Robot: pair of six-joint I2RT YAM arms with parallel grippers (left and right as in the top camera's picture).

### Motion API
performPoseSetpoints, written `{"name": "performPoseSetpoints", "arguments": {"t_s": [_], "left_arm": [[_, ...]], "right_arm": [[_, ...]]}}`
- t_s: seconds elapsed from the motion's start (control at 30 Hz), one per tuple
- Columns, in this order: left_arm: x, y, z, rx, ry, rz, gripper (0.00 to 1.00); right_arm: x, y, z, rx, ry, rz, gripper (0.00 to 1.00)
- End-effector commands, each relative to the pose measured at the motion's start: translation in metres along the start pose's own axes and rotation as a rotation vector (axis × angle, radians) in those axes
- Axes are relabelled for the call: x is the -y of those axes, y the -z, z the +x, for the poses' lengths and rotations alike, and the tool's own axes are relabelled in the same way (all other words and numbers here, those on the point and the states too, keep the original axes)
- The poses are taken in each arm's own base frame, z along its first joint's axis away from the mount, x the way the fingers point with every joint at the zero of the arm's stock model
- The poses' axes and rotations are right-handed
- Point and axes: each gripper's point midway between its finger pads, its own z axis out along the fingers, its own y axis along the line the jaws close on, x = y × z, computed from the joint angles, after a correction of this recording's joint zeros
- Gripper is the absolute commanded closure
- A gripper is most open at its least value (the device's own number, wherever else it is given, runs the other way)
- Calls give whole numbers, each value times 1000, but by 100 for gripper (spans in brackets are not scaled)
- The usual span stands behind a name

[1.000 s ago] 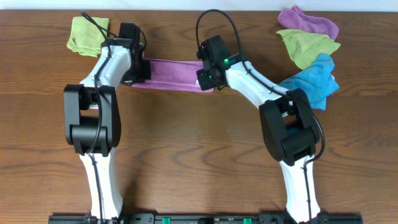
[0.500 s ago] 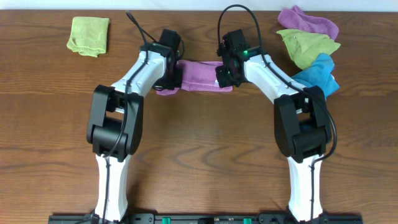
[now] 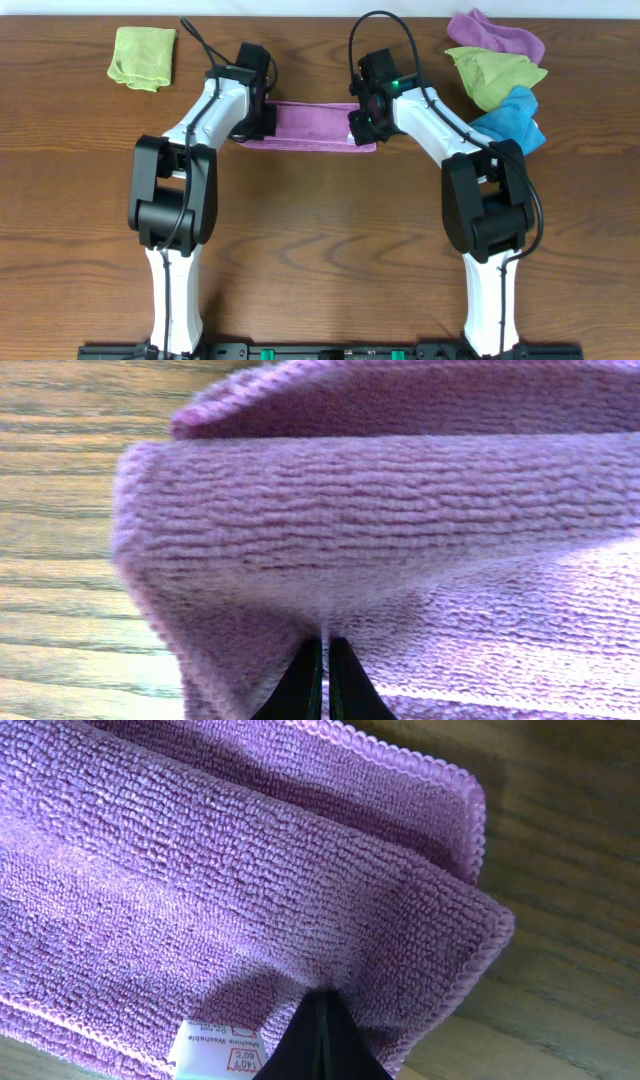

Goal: Fold the cloth

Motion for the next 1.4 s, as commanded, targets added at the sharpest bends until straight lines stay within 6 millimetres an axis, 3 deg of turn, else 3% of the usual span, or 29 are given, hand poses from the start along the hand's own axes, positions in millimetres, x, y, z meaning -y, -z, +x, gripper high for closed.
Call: {"name": "performPoseSetpoints", "arguments": {"t_s": [0.0,0.07,0.17,0.27,0.37,0.6,0.8,1.03,1.2,1.37], "left_arm": [[-17,-9,8,-28,-31,-58,94],[-17,-9,7,-24,-35,-57,94],[-16,-9,6,-22,-42,-56,94],[-18,-9,6,-23,-61,-56,94],[-18,-9,6,-23,-60,-54,94],[-17,-9,6,-23,-59,-50,94],[-13,-10,6,-24,-60,-29,94],[-13,-10,7,-25,-59,-29,94],[-13,-10,7,-26,-60,-28,94],[-13,-10,7,-26,-60,-29,94]], "right_arm": [[-7,10,1,6,19,-38,99],[-18,20,-3,24,23,-97,99],[-34,51,-15,86,33,-177,95],[-36,92,-29,173,45,-178,56],[-28,136,-36,253,56,-196,35],[-11,170,-25,256,-72,-752,28],[-19,153,-12,238,-96,-899,28],[2,119,5,209,-211,-905,24],[10,99,3,207,-239,-909,18],[11,72,0,183,-286,-905,20]]}}
